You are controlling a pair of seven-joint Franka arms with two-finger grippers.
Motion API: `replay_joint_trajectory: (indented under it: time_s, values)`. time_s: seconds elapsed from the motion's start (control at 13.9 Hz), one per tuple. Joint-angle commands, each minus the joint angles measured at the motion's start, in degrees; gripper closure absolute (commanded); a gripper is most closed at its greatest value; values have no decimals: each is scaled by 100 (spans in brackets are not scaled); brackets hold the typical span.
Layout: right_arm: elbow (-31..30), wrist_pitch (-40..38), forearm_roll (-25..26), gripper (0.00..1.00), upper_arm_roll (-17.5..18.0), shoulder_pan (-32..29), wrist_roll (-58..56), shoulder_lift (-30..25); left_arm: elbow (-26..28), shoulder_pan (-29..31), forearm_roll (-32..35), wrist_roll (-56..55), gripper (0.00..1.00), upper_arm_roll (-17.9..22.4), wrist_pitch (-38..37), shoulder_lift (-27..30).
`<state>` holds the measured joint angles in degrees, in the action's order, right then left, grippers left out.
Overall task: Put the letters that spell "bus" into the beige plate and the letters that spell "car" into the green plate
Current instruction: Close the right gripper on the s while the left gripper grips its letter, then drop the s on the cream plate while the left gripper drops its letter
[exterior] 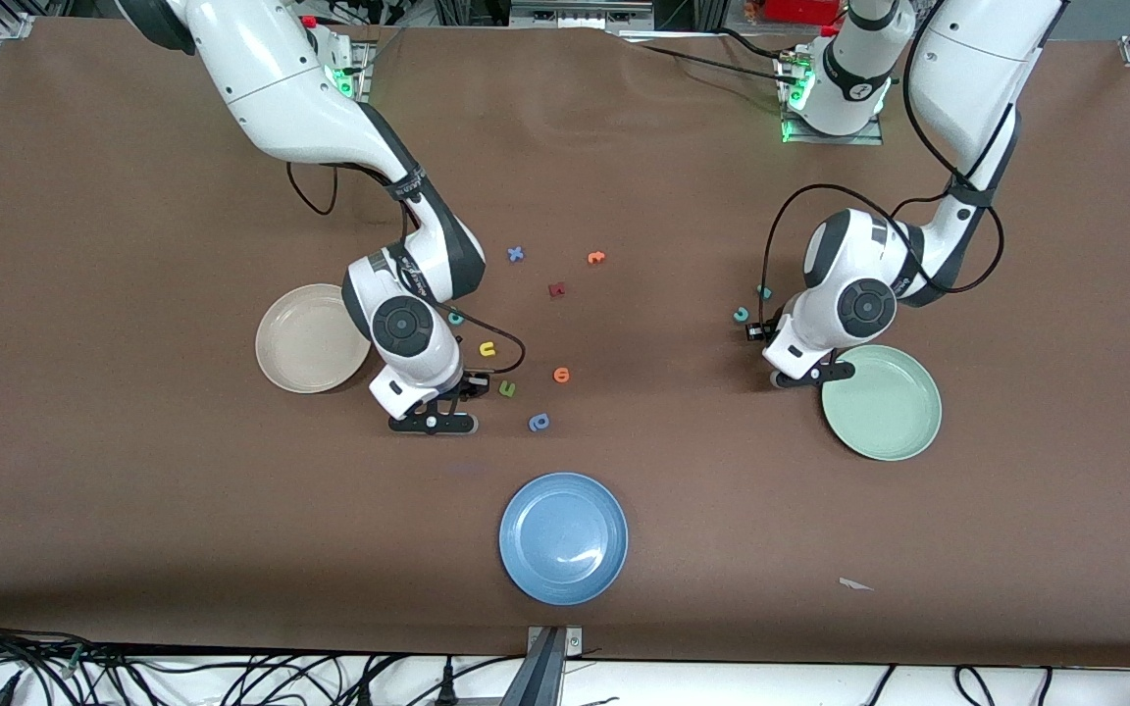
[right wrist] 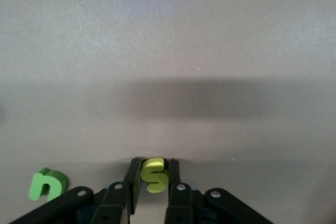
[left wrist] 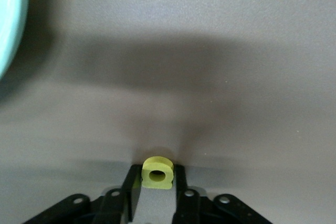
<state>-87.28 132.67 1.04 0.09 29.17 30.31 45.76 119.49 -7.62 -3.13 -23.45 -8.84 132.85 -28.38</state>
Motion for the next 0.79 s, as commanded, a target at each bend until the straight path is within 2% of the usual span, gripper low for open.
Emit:
replay_joint_trajectory:
  time_s: [0.0, 0.22, 0.36, 0.5, 0.72]
  values:
    - [123, -345, 81, 91, -52, -8, -200, -232, 13, -29, -136, 42, 77, 41, 40, -36]
    - [80, -960, 10, 90, -342, -165, -577, -733, -40, -29, -127, 69, 80, 41, 13, -10]
    - [62, -1426, 1, 90, -386, -577, -1069, -928, -259, -3, -127, 60, 80, 41, -48, 52]
    - [-139, -1630, 1, 89, -413, -921, -1378, -1051, -697, 84, -118, 77, 80, 41, -537, 113]
    - [-596, -1814, 1, 89, -860, -1001, -1397, -1130, -1444, 391, -109, 357, 80, 49, -1408, 113]
